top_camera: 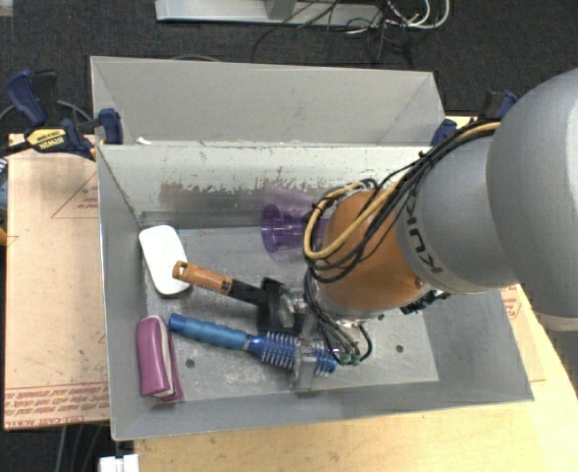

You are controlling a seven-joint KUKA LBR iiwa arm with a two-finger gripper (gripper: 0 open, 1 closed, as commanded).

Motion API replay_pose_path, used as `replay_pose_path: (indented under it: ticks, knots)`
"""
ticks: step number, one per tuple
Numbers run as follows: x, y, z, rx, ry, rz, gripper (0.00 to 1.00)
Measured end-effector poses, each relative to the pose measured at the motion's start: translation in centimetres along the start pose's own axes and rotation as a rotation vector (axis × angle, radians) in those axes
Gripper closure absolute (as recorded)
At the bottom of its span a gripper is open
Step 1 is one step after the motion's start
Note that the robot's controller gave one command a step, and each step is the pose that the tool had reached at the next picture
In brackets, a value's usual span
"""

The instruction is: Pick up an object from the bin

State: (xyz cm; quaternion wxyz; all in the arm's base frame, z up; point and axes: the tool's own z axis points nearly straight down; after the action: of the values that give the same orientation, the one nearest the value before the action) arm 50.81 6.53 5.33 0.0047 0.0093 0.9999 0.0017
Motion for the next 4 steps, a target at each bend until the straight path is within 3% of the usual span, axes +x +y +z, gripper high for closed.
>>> replay_pose_path:
  ticks: [1, 2, 3, 4]
  knots:
    - [0.88, 1.61, -1.66, 0.0, 0.009, 0.011, 0.0]
    - [0.88, 2.53, -1.66, -0.001, 0.0, 0.158, 0.0]
    - [0.68, 1.61, -1.77, -0.002, 0.003, 0.015, 1.0]
    - [0.68, 1.61, -1.78, -0.002, 0.003, 0.015, 1.0]
